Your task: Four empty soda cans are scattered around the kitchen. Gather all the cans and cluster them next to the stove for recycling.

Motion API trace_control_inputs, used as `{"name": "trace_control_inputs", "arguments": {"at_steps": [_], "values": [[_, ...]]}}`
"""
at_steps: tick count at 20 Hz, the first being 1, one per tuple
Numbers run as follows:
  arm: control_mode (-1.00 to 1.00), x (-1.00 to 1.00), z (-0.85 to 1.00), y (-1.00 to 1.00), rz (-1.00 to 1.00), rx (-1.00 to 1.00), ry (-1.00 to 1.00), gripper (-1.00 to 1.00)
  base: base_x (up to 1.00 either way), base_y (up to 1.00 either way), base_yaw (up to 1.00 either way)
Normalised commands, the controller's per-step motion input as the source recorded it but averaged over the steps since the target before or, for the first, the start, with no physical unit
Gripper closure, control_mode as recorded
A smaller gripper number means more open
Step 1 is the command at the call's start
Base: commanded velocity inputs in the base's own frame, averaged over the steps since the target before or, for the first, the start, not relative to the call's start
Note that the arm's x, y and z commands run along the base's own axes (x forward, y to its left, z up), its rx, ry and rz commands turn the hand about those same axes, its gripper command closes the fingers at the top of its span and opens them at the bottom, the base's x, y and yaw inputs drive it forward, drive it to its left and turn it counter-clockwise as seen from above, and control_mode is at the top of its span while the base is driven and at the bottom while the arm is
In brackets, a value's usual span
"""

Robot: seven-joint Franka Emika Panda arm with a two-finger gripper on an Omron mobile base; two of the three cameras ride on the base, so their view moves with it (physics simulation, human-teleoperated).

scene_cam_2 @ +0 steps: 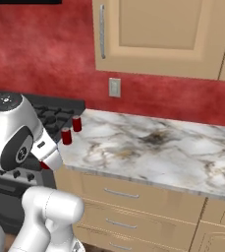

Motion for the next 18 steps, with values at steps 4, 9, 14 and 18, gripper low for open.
{"name": "trace_control_inputs", "arguments": {"at_steps": [4,9,14,18], "values": [[1.00,0.00,0.00,0.00,0.00,0.00,0.00,1.00,0.38,-0.20,0.07],[1.00,0.00,0.00,0.00,0.00,0.00,0.00,1.00,0.30,-0.17,0.04],[1.00,0.00,0.00,0.00,0.00,0.00,0.00,1.00,0.19,-0.16,0.02],[1.00,0.00,0.00,0.00,0.00,0.00,0.00,1.00,0.25,-0.15,0.01]]}}
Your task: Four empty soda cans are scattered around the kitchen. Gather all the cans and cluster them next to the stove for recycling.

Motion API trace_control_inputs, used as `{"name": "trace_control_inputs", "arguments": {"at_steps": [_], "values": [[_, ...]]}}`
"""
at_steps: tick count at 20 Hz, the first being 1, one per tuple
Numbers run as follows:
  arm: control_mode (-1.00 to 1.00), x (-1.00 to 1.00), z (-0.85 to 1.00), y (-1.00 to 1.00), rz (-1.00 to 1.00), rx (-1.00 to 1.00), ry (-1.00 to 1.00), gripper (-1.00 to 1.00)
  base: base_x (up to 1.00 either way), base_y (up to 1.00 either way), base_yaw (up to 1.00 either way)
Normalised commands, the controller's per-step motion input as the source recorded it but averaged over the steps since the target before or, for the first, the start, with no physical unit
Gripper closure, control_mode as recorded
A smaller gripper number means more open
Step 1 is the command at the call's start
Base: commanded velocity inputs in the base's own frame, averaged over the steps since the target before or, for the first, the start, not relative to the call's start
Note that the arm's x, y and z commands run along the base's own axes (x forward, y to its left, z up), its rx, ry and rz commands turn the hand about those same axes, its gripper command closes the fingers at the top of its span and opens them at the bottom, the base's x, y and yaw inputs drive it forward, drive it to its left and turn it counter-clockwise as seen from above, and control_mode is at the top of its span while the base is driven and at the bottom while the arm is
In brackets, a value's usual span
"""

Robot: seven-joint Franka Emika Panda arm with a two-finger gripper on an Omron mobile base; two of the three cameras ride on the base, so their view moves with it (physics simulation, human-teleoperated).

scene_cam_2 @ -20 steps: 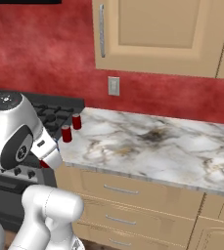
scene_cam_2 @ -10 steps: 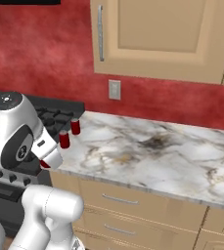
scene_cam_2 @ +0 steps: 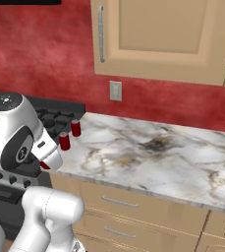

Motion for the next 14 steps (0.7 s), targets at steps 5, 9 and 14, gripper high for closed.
{"name": "trace_control_inputs", "arguments": {"at_steps": [5,9,14], "values": [[1.00,0.00,0.00,0.00,0.00,0.00,0.00,1.00,0.31,-0.16,0.02],[1.00,0.00,0.00,0.00,0.00,0.00,0.00,1.00,0.32,-0.17,0.03],[1.00,0.00,0.00,0.00,0.00,0.00,0.00,1.00,0.30,-0.13,0.02]]}}
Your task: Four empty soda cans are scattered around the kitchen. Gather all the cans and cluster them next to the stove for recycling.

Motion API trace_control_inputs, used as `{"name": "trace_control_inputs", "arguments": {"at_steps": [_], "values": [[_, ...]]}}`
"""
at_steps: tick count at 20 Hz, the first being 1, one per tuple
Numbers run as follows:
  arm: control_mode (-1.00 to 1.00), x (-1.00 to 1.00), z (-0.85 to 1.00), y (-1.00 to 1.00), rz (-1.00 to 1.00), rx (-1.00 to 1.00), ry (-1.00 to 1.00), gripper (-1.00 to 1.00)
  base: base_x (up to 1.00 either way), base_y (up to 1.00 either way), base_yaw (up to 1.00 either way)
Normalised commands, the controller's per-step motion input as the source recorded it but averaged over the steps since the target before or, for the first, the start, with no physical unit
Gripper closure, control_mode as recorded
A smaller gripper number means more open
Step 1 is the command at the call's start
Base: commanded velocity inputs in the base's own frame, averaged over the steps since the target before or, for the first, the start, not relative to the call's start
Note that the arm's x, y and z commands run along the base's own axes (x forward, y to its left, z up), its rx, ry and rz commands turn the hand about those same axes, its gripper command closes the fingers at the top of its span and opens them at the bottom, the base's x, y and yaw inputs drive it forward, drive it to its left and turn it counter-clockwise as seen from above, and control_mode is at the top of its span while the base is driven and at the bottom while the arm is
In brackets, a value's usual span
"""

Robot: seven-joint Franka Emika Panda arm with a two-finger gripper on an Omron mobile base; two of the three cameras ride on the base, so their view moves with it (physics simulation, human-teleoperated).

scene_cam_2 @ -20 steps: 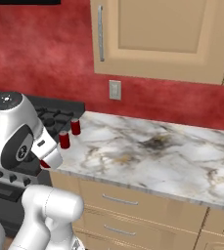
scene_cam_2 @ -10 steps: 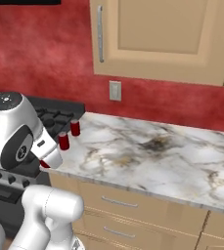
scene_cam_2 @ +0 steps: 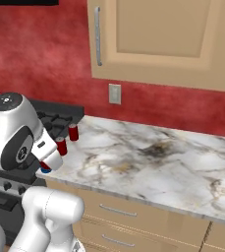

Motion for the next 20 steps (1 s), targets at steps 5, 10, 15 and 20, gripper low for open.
{"name": "trace_control_inputs", "arguments": {"at_steps": [5,10,15,20], "values": [[1.00,0.00,0.00,0.00,0.00,0.00,0.00,1.00,0.24,-0.09,0.01],[1.00,0.00,0.00,0.00,0.00,0.00,0.00,1.00,0.28,-0.05,0.02],[1.00,0.00,0.00,0.00,0.00,0.00,0.00,1.00,0.25,-0.09,0.03],[1.00,0.00,0.00,0.00,0.00,0.00,0.00,1.00,0.16,-0.08,0.02]]}}
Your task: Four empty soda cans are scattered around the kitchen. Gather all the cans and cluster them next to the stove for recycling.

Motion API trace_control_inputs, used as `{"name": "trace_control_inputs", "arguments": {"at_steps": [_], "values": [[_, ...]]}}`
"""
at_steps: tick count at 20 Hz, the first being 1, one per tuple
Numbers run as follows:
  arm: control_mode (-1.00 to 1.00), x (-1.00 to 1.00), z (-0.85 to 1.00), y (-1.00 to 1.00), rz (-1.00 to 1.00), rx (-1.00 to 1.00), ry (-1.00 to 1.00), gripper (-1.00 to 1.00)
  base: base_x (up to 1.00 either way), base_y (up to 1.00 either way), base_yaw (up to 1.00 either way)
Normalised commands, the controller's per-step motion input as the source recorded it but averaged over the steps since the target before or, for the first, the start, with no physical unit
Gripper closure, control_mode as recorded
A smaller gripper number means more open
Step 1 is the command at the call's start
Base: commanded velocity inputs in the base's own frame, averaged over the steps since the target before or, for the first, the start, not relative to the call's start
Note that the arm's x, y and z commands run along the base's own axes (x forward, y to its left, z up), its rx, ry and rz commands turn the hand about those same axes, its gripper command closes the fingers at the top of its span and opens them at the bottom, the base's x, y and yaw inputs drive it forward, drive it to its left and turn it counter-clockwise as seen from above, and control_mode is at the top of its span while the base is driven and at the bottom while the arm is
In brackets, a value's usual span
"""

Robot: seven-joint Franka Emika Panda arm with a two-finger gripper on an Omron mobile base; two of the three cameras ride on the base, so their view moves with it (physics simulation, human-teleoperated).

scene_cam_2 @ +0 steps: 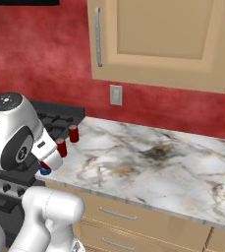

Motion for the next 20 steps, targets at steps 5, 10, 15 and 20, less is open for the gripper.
{"name": "trace_control_inputs", "arguments": {"at_steps": [5,10,15,20], "values": [[1.00,0.00,0.00,0.00,0.00,0.00,0.00,1.00,0.23,-0.02,0.03],[-1.00,0.11,0.00,0.00,0.01,0.00,0.00,1.00,0.13,-0.02,0.02],[-1.00,0.42,0.00,0.00,0.05,0.00,0.00,1.00,0.00,0.00,0.00],[-1.00,0.42,0.00,0.02,0.03,0.00,0.00,1.00,0.00,0.00,0.00]]}}
